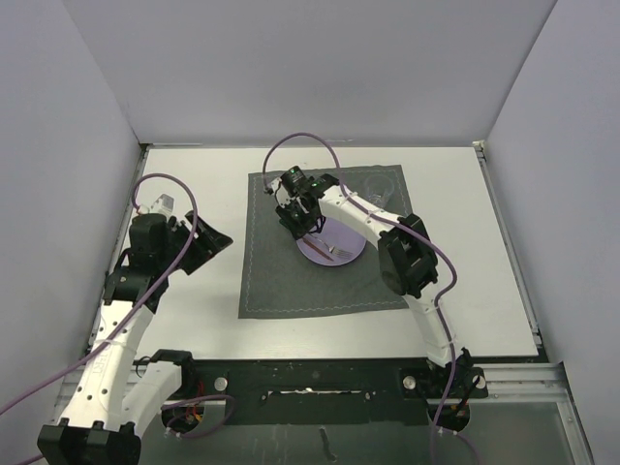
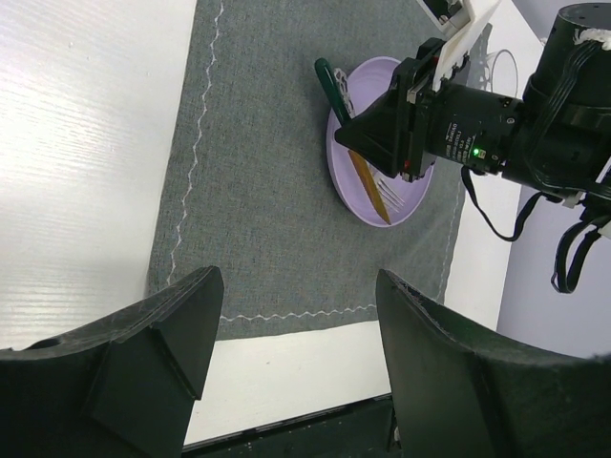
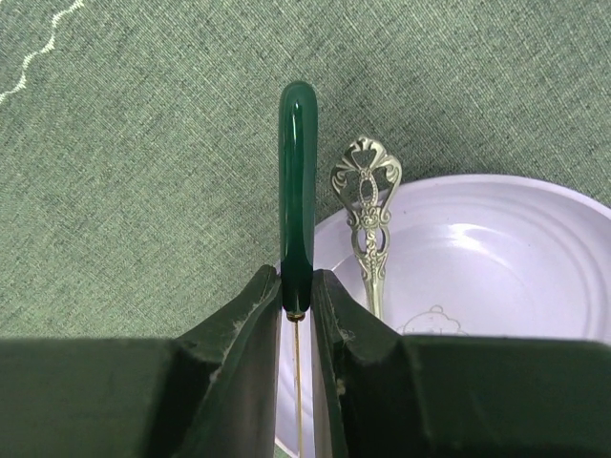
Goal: Set the dinner table for one person
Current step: Pick up the knife with the napkin, then place the knife on the napkin.
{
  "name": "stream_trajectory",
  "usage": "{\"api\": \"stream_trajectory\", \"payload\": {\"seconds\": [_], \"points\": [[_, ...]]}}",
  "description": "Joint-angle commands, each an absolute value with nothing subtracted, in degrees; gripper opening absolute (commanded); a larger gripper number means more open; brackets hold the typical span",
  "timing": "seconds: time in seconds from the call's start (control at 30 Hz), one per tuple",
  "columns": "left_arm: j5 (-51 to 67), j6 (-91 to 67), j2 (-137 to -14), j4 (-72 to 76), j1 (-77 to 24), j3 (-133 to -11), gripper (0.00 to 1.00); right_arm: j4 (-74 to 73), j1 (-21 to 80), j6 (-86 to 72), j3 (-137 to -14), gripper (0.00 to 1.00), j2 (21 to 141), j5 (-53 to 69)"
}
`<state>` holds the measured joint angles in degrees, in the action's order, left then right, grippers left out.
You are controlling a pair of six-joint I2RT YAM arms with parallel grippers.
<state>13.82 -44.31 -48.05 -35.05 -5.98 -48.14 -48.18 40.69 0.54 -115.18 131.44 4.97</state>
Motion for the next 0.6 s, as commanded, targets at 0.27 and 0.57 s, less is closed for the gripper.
{"api": "stream_trajectory", "payload": {"seconds": [0.27,0.57], "points": [[15.6,-44.3,-44.7,-35.5,-6.3,-51.7,0.64,-56.2,41.9,1.8,-120.4,0.0,118.6,-5.0],[20.4,-44.9,-48.9,-32.6,-6.5,-52.1,0.64,-72.3,43.5,-7.0,-113.5,0.0,109.7,-28.8]]}}
